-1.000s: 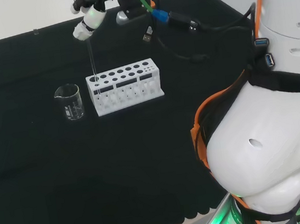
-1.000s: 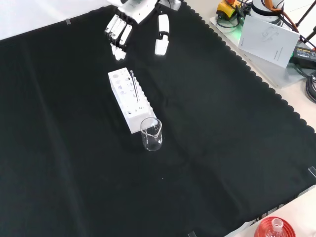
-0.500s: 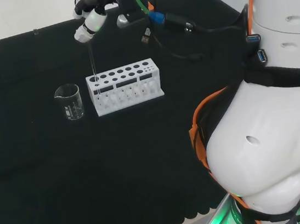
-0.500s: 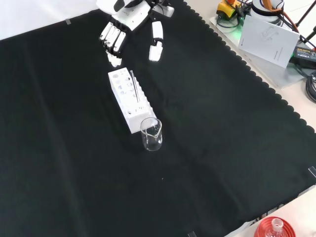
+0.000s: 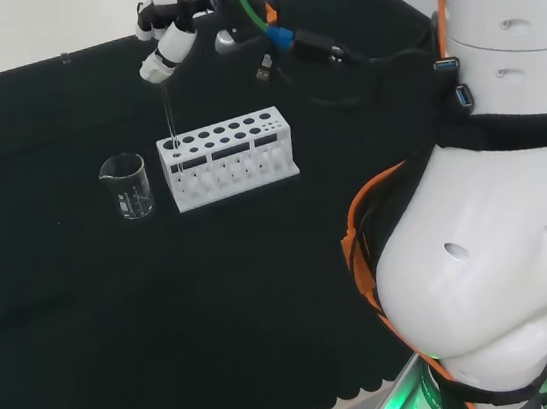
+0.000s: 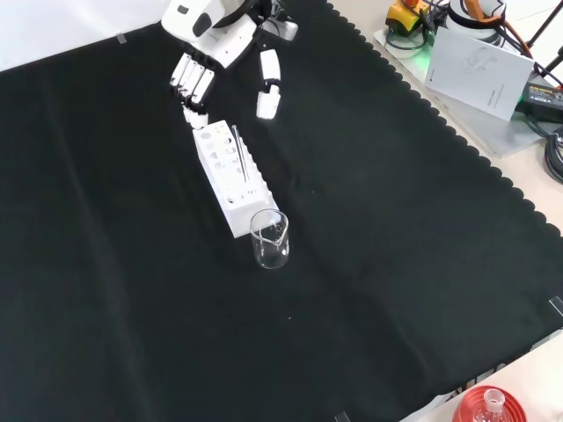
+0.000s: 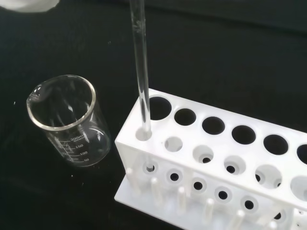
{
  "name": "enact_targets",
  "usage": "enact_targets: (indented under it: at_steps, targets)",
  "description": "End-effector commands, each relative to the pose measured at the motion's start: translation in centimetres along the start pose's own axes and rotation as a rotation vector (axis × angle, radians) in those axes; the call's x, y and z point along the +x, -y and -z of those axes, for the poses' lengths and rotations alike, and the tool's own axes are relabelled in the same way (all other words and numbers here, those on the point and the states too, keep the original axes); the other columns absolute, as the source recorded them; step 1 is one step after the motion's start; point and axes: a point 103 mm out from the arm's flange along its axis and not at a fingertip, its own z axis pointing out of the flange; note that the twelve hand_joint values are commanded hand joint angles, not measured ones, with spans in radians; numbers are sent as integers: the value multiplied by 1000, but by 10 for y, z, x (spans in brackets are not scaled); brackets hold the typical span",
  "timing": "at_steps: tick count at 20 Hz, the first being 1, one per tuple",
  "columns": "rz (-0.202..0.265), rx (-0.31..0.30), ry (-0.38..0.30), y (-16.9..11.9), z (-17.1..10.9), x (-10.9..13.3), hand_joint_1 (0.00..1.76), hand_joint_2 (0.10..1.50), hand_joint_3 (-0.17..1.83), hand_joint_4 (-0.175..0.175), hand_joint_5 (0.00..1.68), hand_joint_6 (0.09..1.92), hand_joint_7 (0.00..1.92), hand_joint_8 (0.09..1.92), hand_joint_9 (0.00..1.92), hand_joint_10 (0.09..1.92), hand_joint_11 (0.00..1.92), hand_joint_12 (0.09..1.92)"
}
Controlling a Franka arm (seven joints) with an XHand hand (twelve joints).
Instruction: Take the glass rod from the white test tube rack.
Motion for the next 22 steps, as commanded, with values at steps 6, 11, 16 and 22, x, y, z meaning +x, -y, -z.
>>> enact_targets:
  at_steps: [6,11,16,22]
  targets:
    - [2,41,-25,-17,-15,-20,638,656,421,-31,244,630,281,886,372,1002,274,1465]
    - [-12,55,-35,-15,-22,-27,640,654,422,-36,251,646,299,891,393,1003,305,1465]
    - [-26,67,-34,-13,-28,-25,644,653,425,-41,254,662,313,895,416,1001,329,1460]
    - [-22,74,-34,-13,-32,-19,655,653,430,-44,250,687,326,897,437,988,351,1447]
